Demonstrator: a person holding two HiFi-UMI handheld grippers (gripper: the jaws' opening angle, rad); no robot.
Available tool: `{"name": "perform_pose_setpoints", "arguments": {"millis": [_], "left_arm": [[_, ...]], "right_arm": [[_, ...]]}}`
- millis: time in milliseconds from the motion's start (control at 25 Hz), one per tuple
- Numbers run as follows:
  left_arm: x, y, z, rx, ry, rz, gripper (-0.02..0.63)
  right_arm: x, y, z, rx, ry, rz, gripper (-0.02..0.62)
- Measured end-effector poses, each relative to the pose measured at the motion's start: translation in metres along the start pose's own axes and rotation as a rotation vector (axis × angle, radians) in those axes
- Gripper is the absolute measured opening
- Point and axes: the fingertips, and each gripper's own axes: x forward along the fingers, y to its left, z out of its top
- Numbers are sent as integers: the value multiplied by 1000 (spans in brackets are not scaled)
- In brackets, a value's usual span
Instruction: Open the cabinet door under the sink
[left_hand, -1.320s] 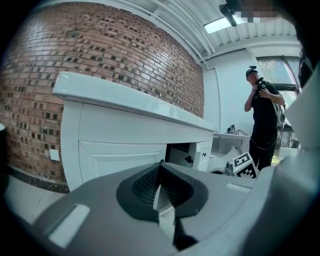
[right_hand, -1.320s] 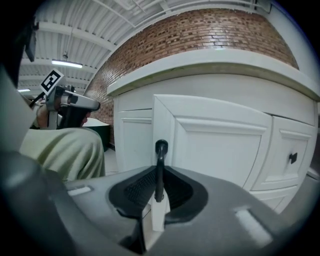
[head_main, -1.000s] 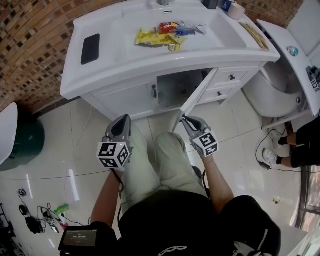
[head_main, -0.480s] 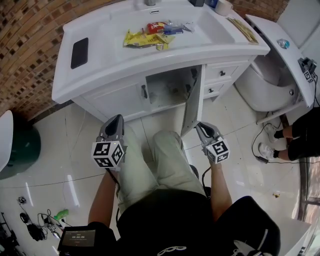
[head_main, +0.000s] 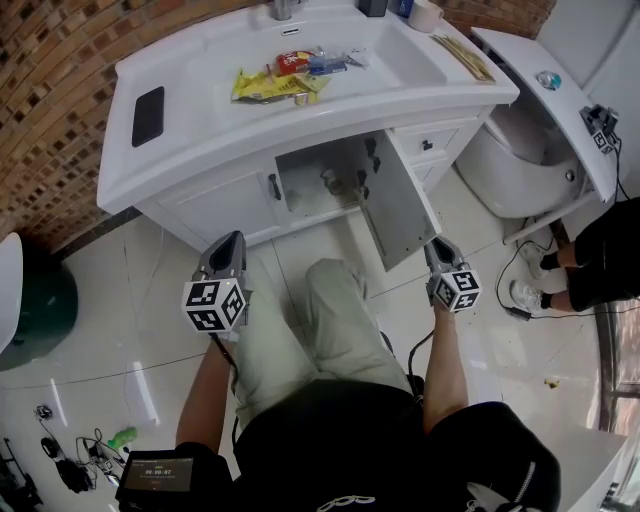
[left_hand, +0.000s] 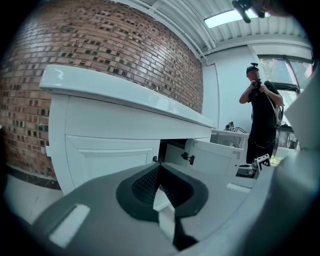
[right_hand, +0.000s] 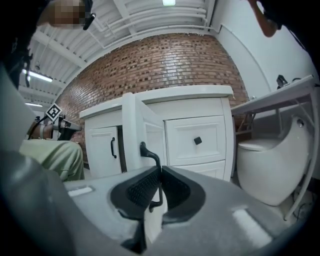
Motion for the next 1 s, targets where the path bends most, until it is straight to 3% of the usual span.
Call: {"name": "perform_pose_setpoints", "arguments": {"millis": [240, 360, 520, 680, 760, 1000], "left_arm": [[-14, -38, -9, 2, -1, -35, 17], [-29, -62, -16, 4, -10, -55, 17], [-56, -98, -37, 45, 31, -65, 17], [-101, -133, -59, 73, 42, -64, 17], [-129, -150, -71, 70, 29, -63, 17], [-211, -210, -116, 104, 18, -59, 17]], "right_arm": [[4, -11, 3, 14, 25, 69, 22], [0, -13, 5, 20, 42, 47, 46], [-35, -3, 13, 121, 2, -6, 48], [-86, 63, 49, 94, -66, 77, 46], [-113, 114, 63, 45, -77, 169, -8], [-207, 235, 70, -118, -59, 355, -8]]}}
